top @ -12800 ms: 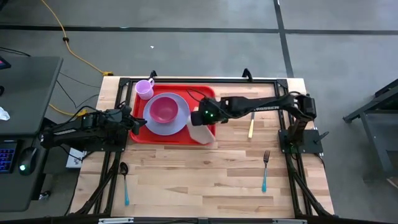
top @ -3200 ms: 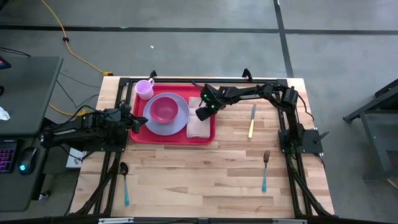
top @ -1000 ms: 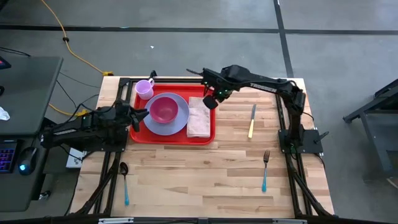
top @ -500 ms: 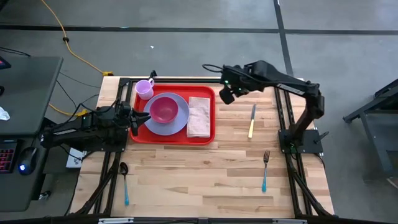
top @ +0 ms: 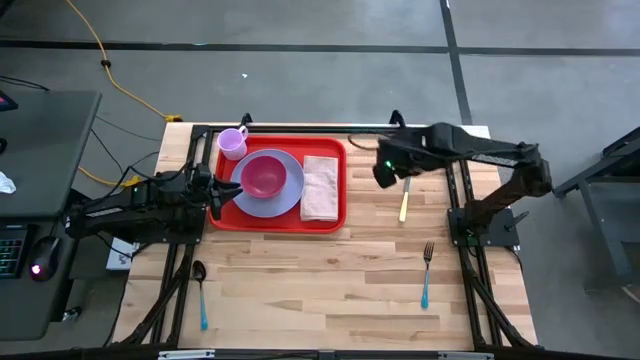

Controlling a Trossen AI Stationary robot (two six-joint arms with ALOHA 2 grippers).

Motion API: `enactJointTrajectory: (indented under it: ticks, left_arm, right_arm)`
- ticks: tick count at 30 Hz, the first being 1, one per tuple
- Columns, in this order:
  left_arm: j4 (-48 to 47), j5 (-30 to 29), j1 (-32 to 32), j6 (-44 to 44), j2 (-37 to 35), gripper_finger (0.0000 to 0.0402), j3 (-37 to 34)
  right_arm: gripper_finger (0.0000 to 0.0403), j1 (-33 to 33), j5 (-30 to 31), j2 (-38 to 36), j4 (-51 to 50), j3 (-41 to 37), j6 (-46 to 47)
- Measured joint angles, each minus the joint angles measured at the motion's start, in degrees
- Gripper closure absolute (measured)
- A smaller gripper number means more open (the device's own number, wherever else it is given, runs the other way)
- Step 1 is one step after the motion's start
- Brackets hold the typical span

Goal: Set up tray
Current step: Put the blue fork on the white table napkin on the red serving tray

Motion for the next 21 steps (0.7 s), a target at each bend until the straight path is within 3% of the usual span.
enactJointTrajectory:
  ticks: [8, 15, 21]
  left_arm:
    - [0.00, 0.00, 0.00, -0.02, 0.00, 0.0263, 0.00]
    - [0.02, 1.55, 0.00, -0.04, 0.02, 0.0263, 0.00]
    - [0.02, 1.84, 0.00, -0.47, 0.02, 0.0263, 0.00]
  right_arm:
    - [0.0370, 4.37, 0.24, -13.38, 6.18, -16.61, 6.47]
    - [0.0377, 4.86, -3.44, -26.49, 14.86, -28.77, 9.00]
    - [0.0379, 4.86, -7.06, -33.30, 18.58, -36.29, 9.18]
